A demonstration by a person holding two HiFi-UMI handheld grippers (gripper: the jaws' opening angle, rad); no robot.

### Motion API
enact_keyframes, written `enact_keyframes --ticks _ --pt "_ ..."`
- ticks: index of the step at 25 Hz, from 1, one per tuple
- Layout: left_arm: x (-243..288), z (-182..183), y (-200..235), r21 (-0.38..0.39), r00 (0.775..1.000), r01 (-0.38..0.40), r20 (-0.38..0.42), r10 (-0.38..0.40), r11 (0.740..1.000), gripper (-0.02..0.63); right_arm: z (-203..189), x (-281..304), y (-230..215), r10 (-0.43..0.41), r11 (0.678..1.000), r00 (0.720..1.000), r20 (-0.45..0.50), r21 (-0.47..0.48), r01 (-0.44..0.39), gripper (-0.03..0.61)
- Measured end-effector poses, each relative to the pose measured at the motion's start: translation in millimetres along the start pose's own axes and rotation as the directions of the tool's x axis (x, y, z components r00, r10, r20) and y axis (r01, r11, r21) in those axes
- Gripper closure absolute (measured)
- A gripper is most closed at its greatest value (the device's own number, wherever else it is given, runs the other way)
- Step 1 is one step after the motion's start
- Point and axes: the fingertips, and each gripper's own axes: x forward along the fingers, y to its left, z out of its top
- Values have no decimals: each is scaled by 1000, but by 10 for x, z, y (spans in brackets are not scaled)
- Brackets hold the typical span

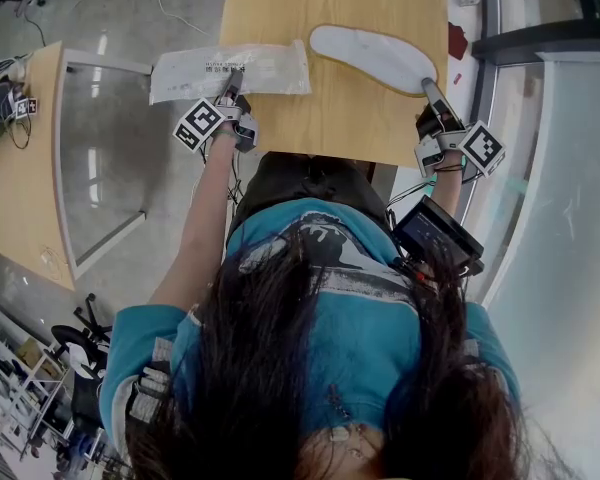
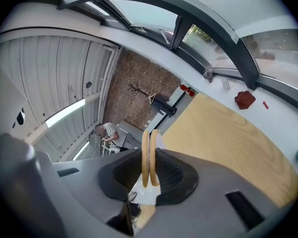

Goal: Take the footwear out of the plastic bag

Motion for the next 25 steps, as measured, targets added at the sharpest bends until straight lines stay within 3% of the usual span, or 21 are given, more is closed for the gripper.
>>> enact_keyframes --ticks 3,8,11,18,22,25 --pt "60 -139 -32 -10 999 5 -32 -5 1000 615 130 -49 63 12 1000 999 53 11 -13 500" --pt "210 -394 -124 -16 995 20 -94 -22 1000 615 207 -2 292 150 982 982 117 96 -162 500" --pt "331 -573 -193 -27 991 30 -129 -33 999 615 190 26 350 189 972 974 122 119 -203 500" --pt "741 -1001 -404 -74 968 34 -246 -51 997 615 181 9 325 164 977 980 112 117 -177 500" --pt "966 -1113 -470 -154 966 13 -252 -52 988 614 180 1 299 145 979 982 122 127 -160 500" --pt "1094 -1169 -435 -166 968 -27 -250 -16 986 613 162 -8 221 122 980 984 133 140 -141 500"
